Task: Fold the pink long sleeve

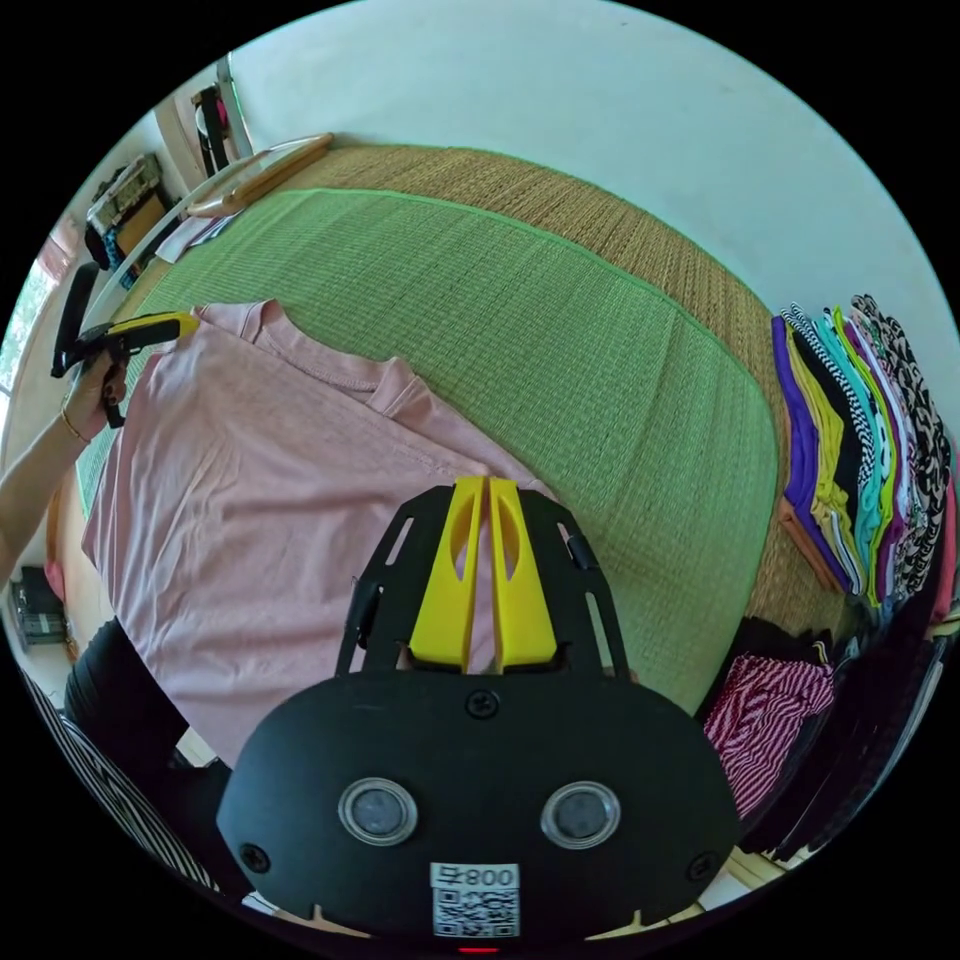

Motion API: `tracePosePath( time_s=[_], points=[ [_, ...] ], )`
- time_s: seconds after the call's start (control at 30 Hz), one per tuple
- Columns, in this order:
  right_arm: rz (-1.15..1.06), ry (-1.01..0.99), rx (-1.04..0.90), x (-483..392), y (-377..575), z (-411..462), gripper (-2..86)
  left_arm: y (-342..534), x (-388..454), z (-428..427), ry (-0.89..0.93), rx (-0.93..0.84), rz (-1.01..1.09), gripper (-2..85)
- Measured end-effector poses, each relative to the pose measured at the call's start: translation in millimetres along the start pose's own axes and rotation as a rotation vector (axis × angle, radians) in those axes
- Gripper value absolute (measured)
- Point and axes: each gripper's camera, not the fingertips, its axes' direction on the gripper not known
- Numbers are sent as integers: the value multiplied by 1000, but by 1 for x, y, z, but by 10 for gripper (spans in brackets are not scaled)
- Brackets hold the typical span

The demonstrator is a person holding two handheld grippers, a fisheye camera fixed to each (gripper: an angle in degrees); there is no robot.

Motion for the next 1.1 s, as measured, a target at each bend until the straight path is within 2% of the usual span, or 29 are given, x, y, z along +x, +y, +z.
tracePosePath(
  time_s=[0.17, 0.43, 0.67, 0.77, 0.83, 1.1],
  points=[
    [37, -27, 7, 1, -9, -4, 7, 2, -1, 7, 34, 23, -4, 7],
    [78, -86, 5, 7, -1, -8, 8, 12, -4, 25, 24, -49, 21, 6],
    [129, -150, 33, 21, 24, -15, 6, 17, -10, 13, 11, 31, 26, 8],
    [148, -187, 61, 29, 34, -22, 6, 25, -9, 22, 39, -29, 74, 15],
    [162, -210, 76, 34, 41, -26, 5, 31, -9, 31, -12, -90, 91, 12],
    [216, -290, 177, 60, 92, -59, 3, 45, -15, 21, -80, -16, 110, 3]
  ],
)
